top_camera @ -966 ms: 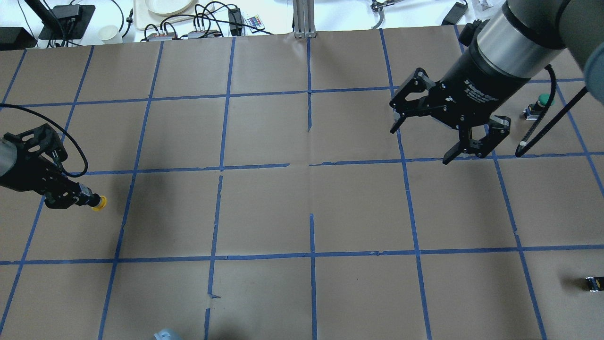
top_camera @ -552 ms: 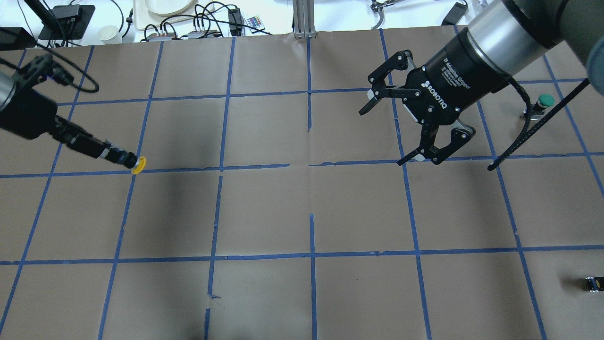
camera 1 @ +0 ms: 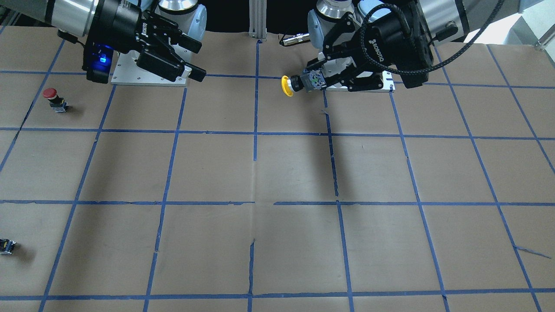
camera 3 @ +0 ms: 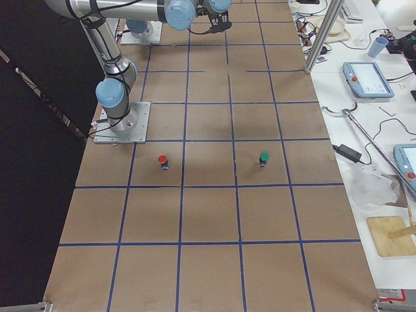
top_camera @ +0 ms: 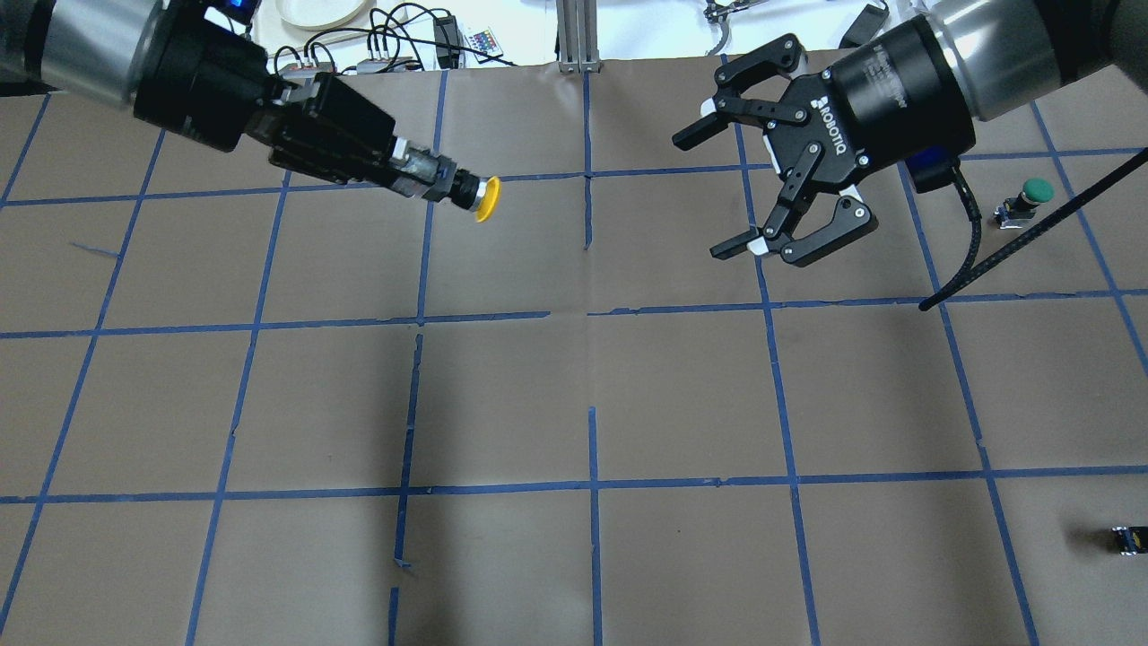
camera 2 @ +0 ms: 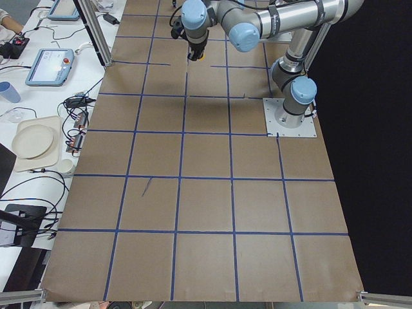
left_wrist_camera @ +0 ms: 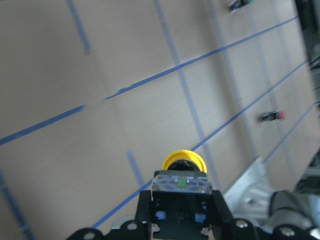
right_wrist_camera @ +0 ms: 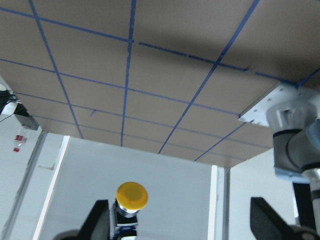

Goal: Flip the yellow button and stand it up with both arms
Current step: 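Lift the yellow button with the left gripper while the right gripper approaches, then grasp the yellow button's cap with the right gripper beside the left gripper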

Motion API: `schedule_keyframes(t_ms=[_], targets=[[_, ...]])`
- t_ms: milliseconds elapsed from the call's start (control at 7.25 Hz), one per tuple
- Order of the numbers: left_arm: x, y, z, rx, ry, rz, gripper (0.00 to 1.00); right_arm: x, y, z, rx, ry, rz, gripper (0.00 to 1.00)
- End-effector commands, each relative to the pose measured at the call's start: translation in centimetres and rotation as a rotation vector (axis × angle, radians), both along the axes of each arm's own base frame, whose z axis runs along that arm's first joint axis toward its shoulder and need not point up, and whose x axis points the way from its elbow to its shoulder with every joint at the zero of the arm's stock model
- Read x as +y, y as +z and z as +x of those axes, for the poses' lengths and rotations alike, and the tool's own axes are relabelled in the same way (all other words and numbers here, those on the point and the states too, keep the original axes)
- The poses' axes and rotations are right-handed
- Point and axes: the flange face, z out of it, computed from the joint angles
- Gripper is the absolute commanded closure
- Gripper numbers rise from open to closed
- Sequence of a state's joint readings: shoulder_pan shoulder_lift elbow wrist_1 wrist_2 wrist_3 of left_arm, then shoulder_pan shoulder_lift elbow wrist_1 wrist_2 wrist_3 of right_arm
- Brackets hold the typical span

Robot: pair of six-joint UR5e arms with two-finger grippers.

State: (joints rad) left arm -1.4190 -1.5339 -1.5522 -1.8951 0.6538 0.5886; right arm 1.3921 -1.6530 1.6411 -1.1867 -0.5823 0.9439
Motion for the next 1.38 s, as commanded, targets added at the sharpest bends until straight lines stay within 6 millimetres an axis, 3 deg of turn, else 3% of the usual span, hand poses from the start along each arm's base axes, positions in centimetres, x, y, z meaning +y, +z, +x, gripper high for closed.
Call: schedule_keyframes(t_ms=[0, 414, 828, 966, 1241], targets=[[0.1, 0.6, -1.5, 0.243, 0.080, 0.089, 0.84, -0.6, 0.4, -1.8, -0.174, -0.131, 0.099, 0.00], [-0.6, -1.3, -2.7, 0.447, 0.144, 0.135, 0.84, -0.1, 1.8, -0.6, -0.277, -0.187, 0.133, 0.00], [-0.2, 1.8, -3.1, 0.486, 0.233, 0.284, 0.84, 0.8, 3.3, 1.4, -0.339, -0.191, 0.154, 0.00], [-0.4, 2.4, -3.0, 0.475, 0.237, 0.269, 0.84, 1.0, 3.6, 2.6, -0.337, -0.165, 0.148, 0.00], [-0.6, 2.6, -2.9, 0.482, 0.234, 0.233, 0.84, 0.0, 4.2, 2.9, -0.331, -0.164, 0.099, 0.00]])
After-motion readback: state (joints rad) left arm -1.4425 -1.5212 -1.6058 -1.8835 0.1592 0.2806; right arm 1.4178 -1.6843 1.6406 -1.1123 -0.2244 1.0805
